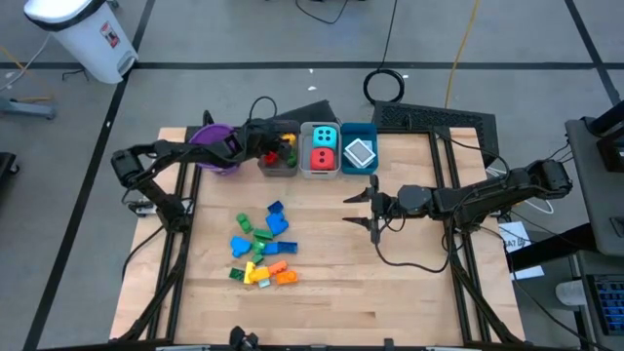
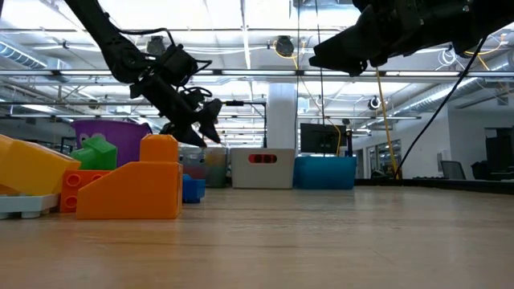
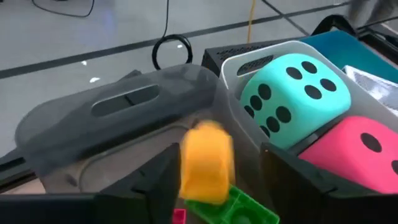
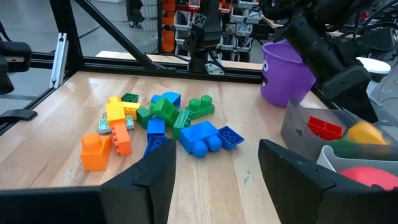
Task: Pick & Place Toys
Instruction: Put the yellow game piece into the black bin, then put the green game piece into the black bin
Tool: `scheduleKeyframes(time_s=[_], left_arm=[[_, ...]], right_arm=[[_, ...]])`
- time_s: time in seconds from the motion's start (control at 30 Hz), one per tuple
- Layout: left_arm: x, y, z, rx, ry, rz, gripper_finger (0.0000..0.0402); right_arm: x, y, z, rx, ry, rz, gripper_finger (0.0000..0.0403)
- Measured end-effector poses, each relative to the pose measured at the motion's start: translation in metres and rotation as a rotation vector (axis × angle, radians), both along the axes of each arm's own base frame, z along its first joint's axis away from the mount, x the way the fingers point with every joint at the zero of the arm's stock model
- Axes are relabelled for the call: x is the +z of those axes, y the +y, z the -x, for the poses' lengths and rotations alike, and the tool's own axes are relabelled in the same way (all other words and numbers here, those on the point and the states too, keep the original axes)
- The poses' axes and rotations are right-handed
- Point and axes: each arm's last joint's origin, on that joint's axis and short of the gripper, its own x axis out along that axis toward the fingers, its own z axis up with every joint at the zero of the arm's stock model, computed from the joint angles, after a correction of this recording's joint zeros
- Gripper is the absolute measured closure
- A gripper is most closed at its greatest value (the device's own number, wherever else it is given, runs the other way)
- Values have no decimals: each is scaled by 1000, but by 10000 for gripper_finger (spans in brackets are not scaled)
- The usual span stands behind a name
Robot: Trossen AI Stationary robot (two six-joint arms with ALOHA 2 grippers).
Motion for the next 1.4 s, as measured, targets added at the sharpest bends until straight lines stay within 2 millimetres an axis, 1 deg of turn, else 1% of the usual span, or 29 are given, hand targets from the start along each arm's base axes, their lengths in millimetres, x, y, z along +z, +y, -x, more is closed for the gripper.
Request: scheduleKeyframes(time_s=[0.17, 0.27, 0.33, 0.43, 0.57, 0.7, 0.77, 0.9, 0.97, 1.07, 1.27, 1.4], left_arm=[[3, -2, 1, -9, -1, 2, 127], [15, -6, 2, -33, -37, -11, 112], [26, -11, 4, -79, -74, -17, 107], [43, -22, 6, -165, -123, -14, 106], [61, -46, 10, -327, -162, 42, 106], [69, -73, 10, -501, -146, 88, 105], [67, -87, 10, -560, -98, 98, 105], [55, -113, 9, -666, 48, 161, 105], [48, -123, 9, -683, 124, 178, 105], [37, -135, 9, -631, 244, 191, 105], [19, -148, 4, -433, 388, 148, 105], [2, -154, -3, -395, 459, 147, 105]], right_arm=[[-1, 0, 0, 0, 7, 1, 202], [-1, 0, 0, 0, 14, 1, 202], [-1, 0, 0, 0, 14, 1, 202], [-1, 0, 0, 0, 14, 1, 202], [-1, 0, 0, 0, 15, 1, 202], [-2, 0, 0, 0, 23, 2, 202], [-2, 0, 0, -1, 22, -5, 202], [-2, 0, 0, -1, 22, -5, 202], [-2, 0, 0, -1, 21, -5, 202], [-2, 0, 0, -1, 22, -5, 202], [-2, 0, 0, -2, 21, -4, 202], [-2, 0, 0, -2, 21, -5, 202]])
